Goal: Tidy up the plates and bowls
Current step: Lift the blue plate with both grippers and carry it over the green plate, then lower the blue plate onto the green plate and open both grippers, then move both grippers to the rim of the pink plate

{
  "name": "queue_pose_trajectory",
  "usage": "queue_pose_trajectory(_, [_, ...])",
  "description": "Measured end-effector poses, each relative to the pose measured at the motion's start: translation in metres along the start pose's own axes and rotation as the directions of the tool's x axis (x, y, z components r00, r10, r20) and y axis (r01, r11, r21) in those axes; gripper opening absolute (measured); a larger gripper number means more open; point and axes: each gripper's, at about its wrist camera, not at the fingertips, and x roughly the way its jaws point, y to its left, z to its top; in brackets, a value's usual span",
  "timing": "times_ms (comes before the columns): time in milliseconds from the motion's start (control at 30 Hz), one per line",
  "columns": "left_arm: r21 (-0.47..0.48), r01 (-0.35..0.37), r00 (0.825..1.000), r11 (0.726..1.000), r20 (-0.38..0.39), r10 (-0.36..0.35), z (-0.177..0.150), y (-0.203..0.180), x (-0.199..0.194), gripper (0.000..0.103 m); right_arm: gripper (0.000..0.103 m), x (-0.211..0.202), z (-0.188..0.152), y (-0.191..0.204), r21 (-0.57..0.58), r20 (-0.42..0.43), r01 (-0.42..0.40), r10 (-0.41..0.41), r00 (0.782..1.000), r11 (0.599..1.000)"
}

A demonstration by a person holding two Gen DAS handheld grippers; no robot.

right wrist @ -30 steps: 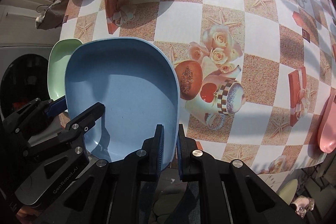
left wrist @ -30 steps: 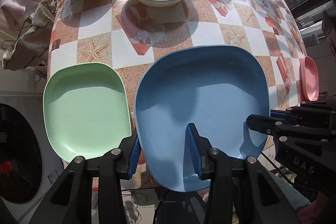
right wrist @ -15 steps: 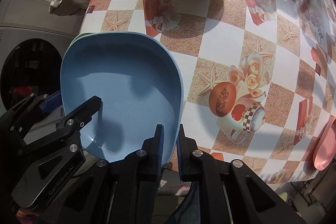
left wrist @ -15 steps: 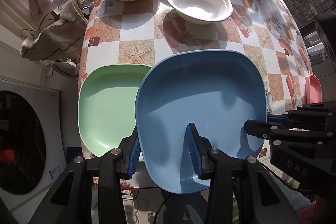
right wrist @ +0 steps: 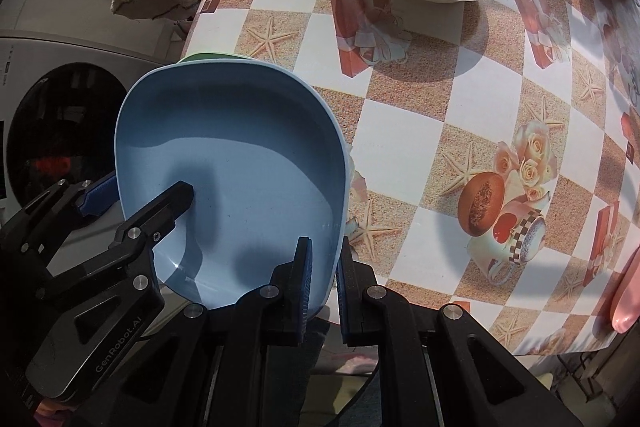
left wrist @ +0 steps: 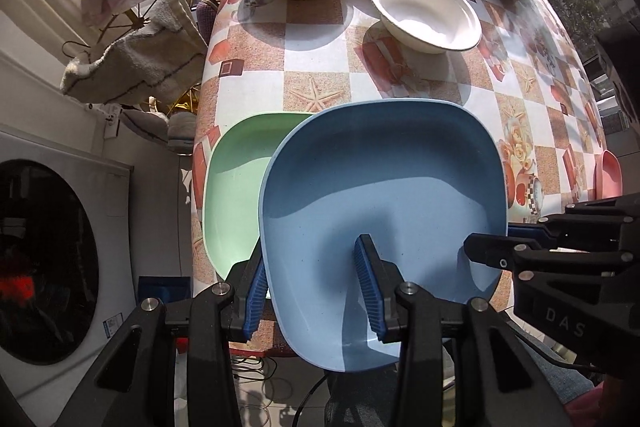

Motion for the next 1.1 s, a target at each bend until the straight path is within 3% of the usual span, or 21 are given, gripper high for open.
queue_pose_trajectory(267, [-0.022, -0.043, 0.999, 0.999, 0.009, 0.044, -0.001, 0.026, -0.003, 0.045, 0.014, 0.009, 0.013, 0.027, -0.018, -0.008, -0.047, 0.047, 0.999, 0.999])
queue_pose_trajectory(667, [-0.02, -0.092, 0.996, 0.996, 0.011, 0.092, 0.012, 0.049, 0.013, 0.046, 0.014, 0.032, 0.03, 0.037, 0.061, -0.019, -0.122, 0.123, 0.992, 0.991])
queue_pose_trajectory(833, [-0.027, -0.126, 0.992, 0.992, 0.018, 0.126, 0.014, 0.053, 0.016, 0.054, 0.014, 0.036, 0.031, 0.03, 0.077, -0.02, -0.134, 0.136, 0.99, 0.988])
queue_pose_trajectory(900, [-0.036, -0.128, 0.991, 0.991, 0.029, 0.129, 0.013, 0.056, 0.014, 0.059, 0.028, 0.035, 0.029, 0.023, 0.087, -0.024, -0.134, 0.137, 0.99, 0.987])
queue_pose_trajectory(967, [-0.04, -0.12, 0.992, 0.992, 0.041, 0.121, 0.012, 0.058, 0.01, 0.063, 0.1, 0.031, 0.024, 0.011, 0.116, -0.007, -0.146, 0.147, 0.989, 0.982])
queue_pose_trajectory(1100, [-0.024, -0.074, 0.996, 0.997, 0.044, 0.075, 0.01, 0.05, 0.0, 0.067, 0.103, 0.024, 0.011, -0.022, 0.201, 0.015, -0.157, 0.157, 0.987, 0.967])
